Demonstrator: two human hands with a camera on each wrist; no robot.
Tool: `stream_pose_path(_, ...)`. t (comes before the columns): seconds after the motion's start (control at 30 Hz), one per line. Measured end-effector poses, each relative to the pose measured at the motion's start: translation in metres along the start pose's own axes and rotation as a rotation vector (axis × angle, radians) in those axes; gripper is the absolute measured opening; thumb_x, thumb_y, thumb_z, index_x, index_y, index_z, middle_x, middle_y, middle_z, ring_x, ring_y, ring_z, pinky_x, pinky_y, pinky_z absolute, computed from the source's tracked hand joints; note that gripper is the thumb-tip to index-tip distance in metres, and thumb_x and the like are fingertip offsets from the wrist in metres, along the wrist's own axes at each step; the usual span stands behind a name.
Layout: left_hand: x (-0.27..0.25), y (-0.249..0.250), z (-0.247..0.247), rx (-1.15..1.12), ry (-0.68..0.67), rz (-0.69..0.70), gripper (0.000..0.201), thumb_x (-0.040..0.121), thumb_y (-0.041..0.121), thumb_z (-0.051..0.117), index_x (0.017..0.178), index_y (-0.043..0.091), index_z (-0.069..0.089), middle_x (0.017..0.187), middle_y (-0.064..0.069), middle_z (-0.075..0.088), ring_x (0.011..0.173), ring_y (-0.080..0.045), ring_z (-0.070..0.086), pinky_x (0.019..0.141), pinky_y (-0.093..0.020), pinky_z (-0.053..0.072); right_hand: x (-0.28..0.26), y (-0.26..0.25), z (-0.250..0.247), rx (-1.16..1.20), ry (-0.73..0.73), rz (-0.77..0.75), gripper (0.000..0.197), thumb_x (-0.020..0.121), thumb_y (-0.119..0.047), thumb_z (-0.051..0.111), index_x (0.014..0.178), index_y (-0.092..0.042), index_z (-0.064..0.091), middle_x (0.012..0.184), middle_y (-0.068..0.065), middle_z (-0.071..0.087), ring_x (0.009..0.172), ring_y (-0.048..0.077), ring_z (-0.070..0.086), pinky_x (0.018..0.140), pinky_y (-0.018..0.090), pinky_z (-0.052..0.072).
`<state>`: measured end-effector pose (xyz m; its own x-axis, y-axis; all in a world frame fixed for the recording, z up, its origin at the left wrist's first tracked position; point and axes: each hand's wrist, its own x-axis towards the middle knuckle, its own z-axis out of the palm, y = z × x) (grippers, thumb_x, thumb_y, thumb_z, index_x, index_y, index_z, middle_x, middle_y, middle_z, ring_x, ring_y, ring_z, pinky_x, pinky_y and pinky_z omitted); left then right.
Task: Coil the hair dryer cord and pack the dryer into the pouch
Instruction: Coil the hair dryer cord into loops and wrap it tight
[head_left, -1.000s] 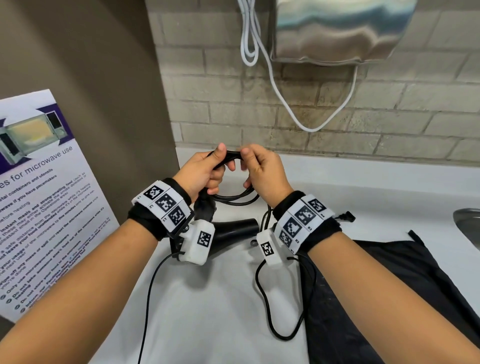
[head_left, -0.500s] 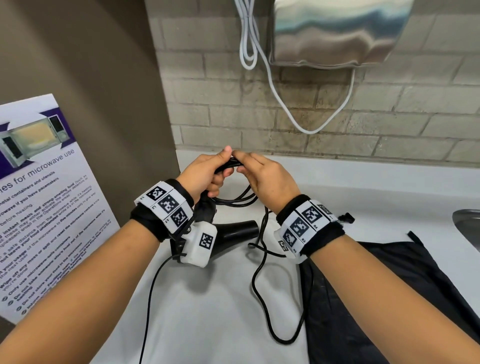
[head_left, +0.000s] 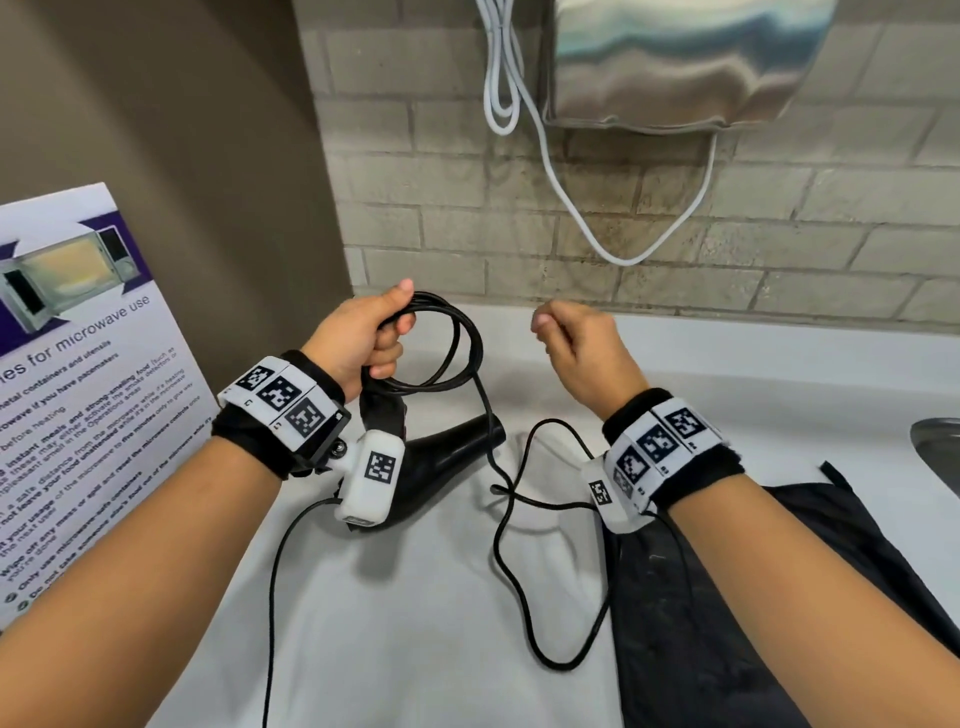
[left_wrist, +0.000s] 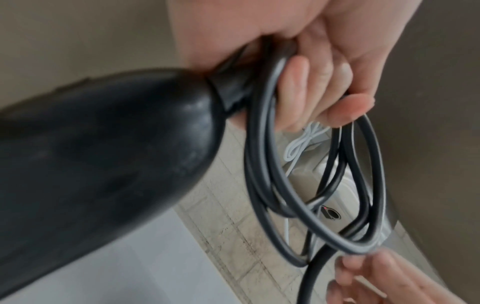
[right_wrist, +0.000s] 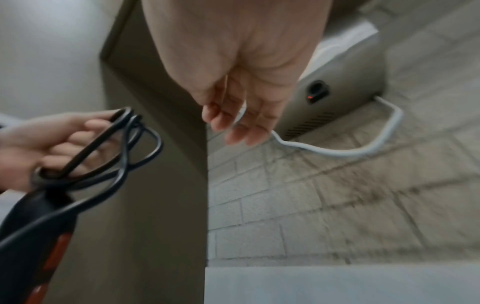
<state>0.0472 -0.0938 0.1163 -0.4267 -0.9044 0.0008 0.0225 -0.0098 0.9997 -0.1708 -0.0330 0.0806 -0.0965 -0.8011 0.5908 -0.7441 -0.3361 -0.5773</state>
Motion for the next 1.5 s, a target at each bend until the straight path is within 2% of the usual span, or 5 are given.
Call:
stream_pose_path(0.17, -0.003, -0.002, 0.019, 0.052, -0.059, 0.021, 0.049, 0.095, 0.047, 0.034, 0.059, 0.014, 0.04, 0.035, 0.012, 0.02, 0.029, -0.003, 0.015, 0.034, -0.015, 0.014, -0.002, -0.036, 0.024, 0.113, -0.225, -0.088, 0.049, 0.09, -0.035, 0.045, 0.133, -0.009, 0.043, 0.113, 0.004, 0.059, 0.096, 0.007, 0.053, 0.08, 0.009, 0.038)
stream_pose_path(0.63, 0.0, -0.002, 0.014, -0.028, -0.176, 0.006, 0.043, 0.099, 0.035, 0.03, 0.079, 0.007, 0.056, 0.044, 0.008, 0.037, 0.032, -0.002, 0.026, 0.039, -0.018, 0.033, 0.006, -0.042, 0.038, 0.162, -0.053, -0.036, 0.02, 0.095, -0.018, 0.046, 0.106, -0.003, 0.055, 0.064, -0.011, 0.047, 0.058, 0.003, 0.046, 0.057, 0.018, 0.032)
stream_pose_path(0.83, 0.003, -0.002, 0.013, -0.036, 0.049, 0.021, 0.041, 0.1, 0.039, 0.028, 0.076, 0.014, 0.05, 0.039, 0.011, 0.029, 0.031, -0.001, 0.02, 0.035, -0.015, 0.023, -0.019, -0.032, 0.049, 0.286, 0.032, 0.141, 0.053, 0.086, -0.042, 0.039, 0.129, -0.011, 0.037, 0.117, 0.003, 0.042, 0.092, 0.008, 0.047, 0.082, 0.02, 0.041)
stream_pose_path(1.27, -0.001, -0.002, 0.01, 0.2, 0.08, 0.099, 0.039, 0.091, 0.038, 0.051, 0.06, 0.02, 0.038, 0.043, 0.013, 0.023, 0.034, -0.003, 0.017, 0.035, -0.015, 0.017, -0.009, -0.01, 0.034, 0.287, 0.146, 0.206, 0.019, 0.094, -0.007, 0.045, 0.08, -0.016, 0.054, 0.066, -0.011, 0.051, 0.06, -0.009, 0.048, 0.061, 0.004, 0.035)
stream_pose_path(1.5, -0.002, -0.001, 0.016, 0.254, 0.071, 0.09, 0.043, 0.092, 0.039, 0.05, 0.058, 0.017, 0.037, 0.036, 0.014, 0.023, 0.032, -0.003, 0.016, 0.036, -0.017, 0.014, -0.019, 0.002, 0.02, -0.063, -0.114, 0.202, 0.018, 0.096, -0.016, 0.039, 0.083, -0.015, 0.051, 0.064, 0.003, 0.052, 0.061, 0.022, 0.051, 0.061, 0.031, 0.04)
